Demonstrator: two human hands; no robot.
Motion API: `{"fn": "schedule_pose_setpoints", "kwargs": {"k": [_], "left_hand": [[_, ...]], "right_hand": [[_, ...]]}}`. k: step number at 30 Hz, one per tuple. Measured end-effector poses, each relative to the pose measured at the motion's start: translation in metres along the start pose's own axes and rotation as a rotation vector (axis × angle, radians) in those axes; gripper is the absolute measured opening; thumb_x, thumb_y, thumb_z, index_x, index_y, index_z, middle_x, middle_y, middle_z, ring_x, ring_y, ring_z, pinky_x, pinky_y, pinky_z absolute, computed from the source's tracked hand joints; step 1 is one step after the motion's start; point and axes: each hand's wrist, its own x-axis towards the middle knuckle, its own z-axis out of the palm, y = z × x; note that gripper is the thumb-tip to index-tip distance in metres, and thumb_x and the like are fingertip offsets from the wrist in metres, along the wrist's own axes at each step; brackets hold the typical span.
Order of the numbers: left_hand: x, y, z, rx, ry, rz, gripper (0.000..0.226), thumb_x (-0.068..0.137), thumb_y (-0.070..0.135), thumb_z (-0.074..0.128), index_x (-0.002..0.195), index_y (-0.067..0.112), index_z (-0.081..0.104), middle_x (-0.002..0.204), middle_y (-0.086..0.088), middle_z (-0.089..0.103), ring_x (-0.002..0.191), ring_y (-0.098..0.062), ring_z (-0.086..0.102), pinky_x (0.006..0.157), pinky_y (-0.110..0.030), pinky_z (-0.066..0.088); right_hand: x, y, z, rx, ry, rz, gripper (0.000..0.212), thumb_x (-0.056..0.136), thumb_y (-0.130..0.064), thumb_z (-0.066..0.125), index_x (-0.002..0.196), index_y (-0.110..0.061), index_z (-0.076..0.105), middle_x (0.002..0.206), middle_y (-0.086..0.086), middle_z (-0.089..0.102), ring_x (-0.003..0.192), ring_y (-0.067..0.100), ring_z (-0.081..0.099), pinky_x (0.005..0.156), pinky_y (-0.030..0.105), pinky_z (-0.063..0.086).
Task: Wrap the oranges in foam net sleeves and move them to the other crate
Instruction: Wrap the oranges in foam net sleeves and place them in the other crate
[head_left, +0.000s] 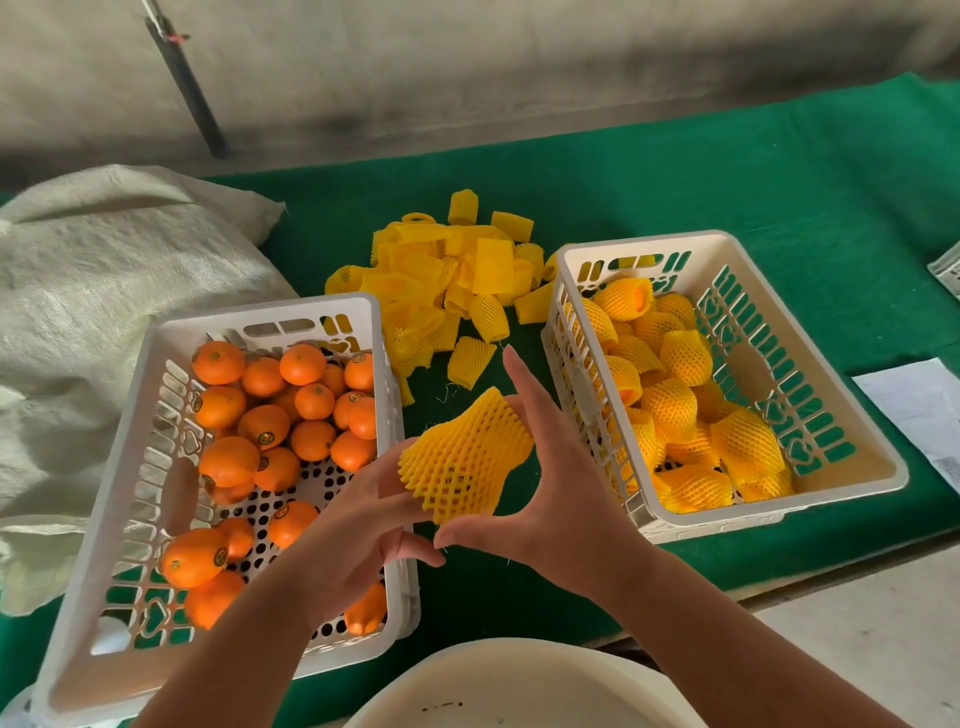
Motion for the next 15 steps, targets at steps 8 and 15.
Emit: {"fn": "schedule_pose_setpoints", "kwargs": {"k": [8,15], "left_hand": [[0.002,0.001,0.003,-0.014,0.045,-0.018,0.071,0.074,0.029,0.089,0.139,0.03,0.059,0.131,-0.013,0.068,0.117,-0.035,0.068,0.069,-0.035,0.062],[0.0,0.02,0.028,0.007,0.209,-0.068,0.039,0.079,0.018,0.077,0.116,0.012,0.068,0.107,-0.011,0.076,0.099,-0.024,0.076,0.068,-0.03,0.061]], "right_hand": [[-0.002,0.007,0.006,-0.026,0.011,0.005,0.13,0.058,-0.088,0.078,0.16,-0.058,0.002,0.151,-0.054,0.009,0.143,-0.022,0.016,0.112,0.037,0.016],[0.0,0.007,0.005,-0.084,0.051,-0.043,0.134,0.061,-0.084,0.081,0.163,-0.048,0.001,0.148,-0.057,0.002,0.137,-0.032,0.003,0.1,0.021,0.019]]}}
